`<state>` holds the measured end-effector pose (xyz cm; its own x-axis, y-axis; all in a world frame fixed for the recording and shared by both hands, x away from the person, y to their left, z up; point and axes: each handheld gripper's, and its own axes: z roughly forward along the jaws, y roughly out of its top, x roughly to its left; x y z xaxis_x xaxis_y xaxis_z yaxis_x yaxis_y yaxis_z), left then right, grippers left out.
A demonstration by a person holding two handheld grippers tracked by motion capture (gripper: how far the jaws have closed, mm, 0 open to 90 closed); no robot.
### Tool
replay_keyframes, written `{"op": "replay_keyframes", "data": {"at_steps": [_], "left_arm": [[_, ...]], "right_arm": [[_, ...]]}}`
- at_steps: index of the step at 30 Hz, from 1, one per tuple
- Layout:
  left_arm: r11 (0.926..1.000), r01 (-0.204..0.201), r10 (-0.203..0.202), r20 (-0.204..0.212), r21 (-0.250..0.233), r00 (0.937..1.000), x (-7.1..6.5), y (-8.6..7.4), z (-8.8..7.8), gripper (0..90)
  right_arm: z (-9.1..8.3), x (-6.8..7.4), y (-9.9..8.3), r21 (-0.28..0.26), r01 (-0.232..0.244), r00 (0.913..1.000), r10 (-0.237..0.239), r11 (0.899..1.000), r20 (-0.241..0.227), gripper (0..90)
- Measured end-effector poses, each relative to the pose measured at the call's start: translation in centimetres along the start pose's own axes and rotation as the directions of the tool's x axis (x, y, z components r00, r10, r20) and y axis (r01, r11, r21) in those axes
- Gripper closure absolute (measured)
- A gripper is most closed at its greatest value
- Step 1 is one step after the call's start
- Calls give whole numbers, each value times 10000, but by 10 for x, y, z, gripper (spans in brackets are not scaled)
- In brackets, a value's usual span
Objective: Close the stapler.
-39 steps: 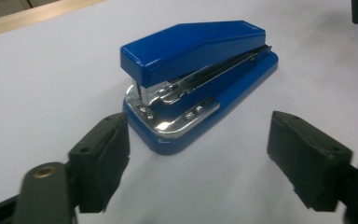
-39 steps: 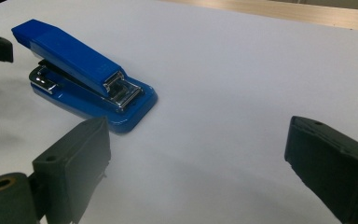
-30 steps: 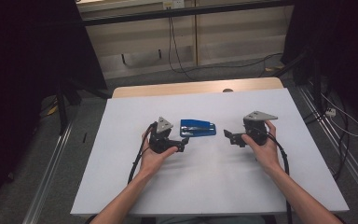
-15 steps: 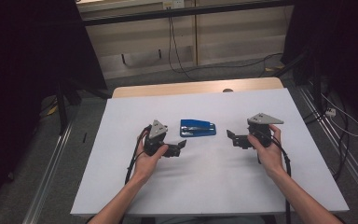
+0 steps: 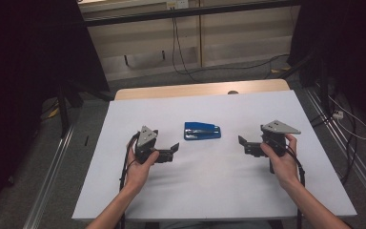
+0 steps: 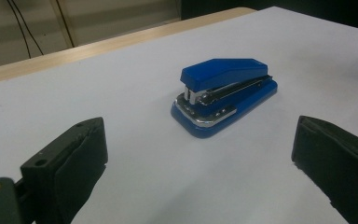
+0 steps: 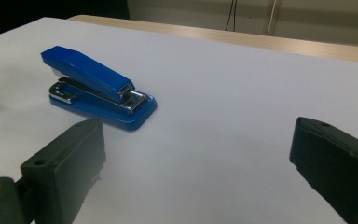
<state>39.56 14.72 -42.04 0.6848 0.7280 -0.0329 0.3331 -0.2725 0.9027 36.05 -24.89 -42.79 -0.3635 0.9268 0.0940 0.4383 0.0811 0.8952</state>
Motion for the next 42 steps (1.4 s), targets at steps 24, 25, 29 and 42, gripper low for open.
{"op": "replay_keyframes", "data": {"at_steps": [24, 25, 29, 42], "left_arm": [[9995, 301, -308, -825, -95, 9961, 6, -17, -54, 39], [9992, 374, -384, -901, -122, 9952, 6, -18, -56, 39], [9994, 342, -350, -951, -95, 9949, 9, -21, -65, 39], [9985, 413, -455, -1242, -362, 9912, 6, -37, -101, 38]], "right_arm": [[-49, 1, -15, -501, 52, 9987, -26, 9987, 505, 33], [-50, 0, -15, -483, 79, 9987, -55, 9988, 506, 33], [-56, -2, -17, -481, -37, 9985, 64, 9988, 549, 33], [-74, -2, -30, -549, -143, 9959, 191, 9984, 886, 33]]}}
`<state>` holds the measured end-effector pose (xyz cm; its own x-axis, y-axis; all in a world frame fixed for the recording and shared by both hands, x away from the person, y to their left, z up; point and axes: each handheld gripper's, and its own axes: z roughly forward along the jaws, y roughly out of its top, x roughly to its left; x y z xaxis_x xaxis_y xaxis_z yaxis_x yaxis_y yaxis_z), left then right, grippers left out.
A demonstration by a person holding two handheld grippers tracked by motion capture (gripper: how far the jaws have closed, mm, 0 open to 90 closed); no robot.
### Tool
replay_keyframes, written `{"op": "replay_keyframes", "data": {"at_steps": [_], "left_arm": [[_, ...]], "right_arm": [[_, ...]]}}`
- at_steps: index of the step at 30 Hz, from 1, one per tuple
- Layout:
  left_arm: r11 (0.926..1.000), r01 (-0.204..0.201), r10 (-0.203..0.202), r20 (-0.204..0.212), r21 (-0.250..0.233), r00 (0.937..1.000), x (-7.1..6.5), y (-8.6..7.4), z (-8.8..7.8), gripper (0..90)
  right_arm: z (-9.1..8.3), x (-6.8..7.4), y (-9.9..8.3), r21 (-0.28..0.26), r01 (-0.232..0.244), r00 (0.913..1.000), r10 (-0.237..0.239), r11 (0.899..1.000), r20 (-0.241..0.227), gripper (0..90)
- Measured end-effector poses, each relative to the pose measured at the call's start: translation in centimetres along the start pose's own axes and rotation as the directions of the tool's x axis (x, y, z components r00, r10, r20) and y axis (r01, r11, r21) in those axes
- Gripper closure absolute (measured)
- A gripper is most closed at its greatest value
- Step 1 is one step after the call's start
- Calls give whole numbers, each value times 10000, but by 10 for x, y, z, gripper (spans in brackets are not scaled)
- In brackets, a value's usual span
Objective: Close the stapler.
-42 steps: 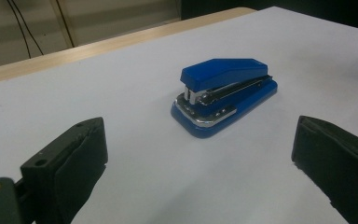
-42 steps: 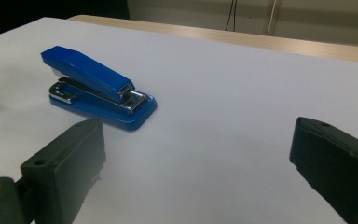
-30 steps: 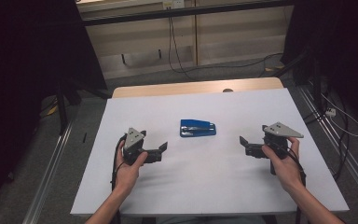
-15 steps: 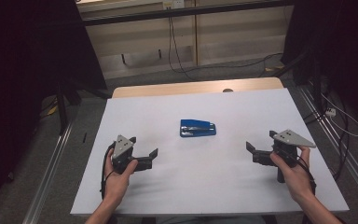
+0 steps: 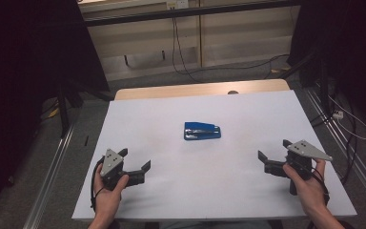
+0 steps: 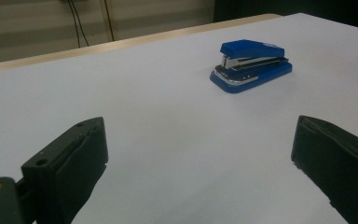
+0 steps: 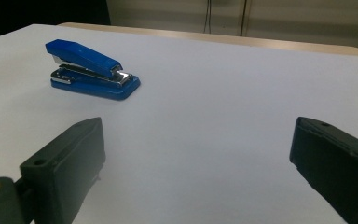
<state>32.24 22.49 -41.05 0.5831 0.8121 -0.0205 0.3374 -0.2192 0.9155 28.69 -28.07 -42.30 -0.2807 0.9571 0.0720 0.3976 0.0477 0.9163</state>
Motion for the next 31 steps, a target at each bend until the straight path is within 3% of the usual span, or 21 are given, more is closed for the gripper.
{"op": "replay_keyframes", "data": {"at_steps": [5, 10, 12, 14, 17, 21, 31], "left_arm": [[9997, -190, 188, 90, 157, 9998, -1, -6, -4, 37], [9998, 37, -43, 329, 194, 9995, -3, -6, -5, 37], [9998, -51, 43, 419, 212, 9991, -5, -6, -5, 37], [9989, -359, 351, 253, 294, 9991, -6, -7, -4, 38], [9998, -120, 118, 175, 135, 9998, -4, -6, -6, 38], [10000, -66, 66, 28, 70, 10000, -2, -6, -6, 38], [10000, 82, -82, -21, -8, 10000, 3, -7, -5, 38]], "right_arm": [[-8, 3, -5, -91, 61, 9999, -60, 9999, 102, 33], [-15, 4, -12, -192, 48, 10000, -47, 9998, 64, 31], [-19, 4, -15, -279, 144, 9998, -140, 9995, 148, 33], [-22, 2, -17, -427, 64, 9999, -57, 9991, 159, 33], [-23, 0, -19, -443, -38, 9998, 46, 9990, 172, 33], [-22, 5, -19, -536, 238, 9997, -233, 9983, 92, 32], [-18, 5, -18, -640, 138, 9999, -136, 9979, 38, 32]]}}
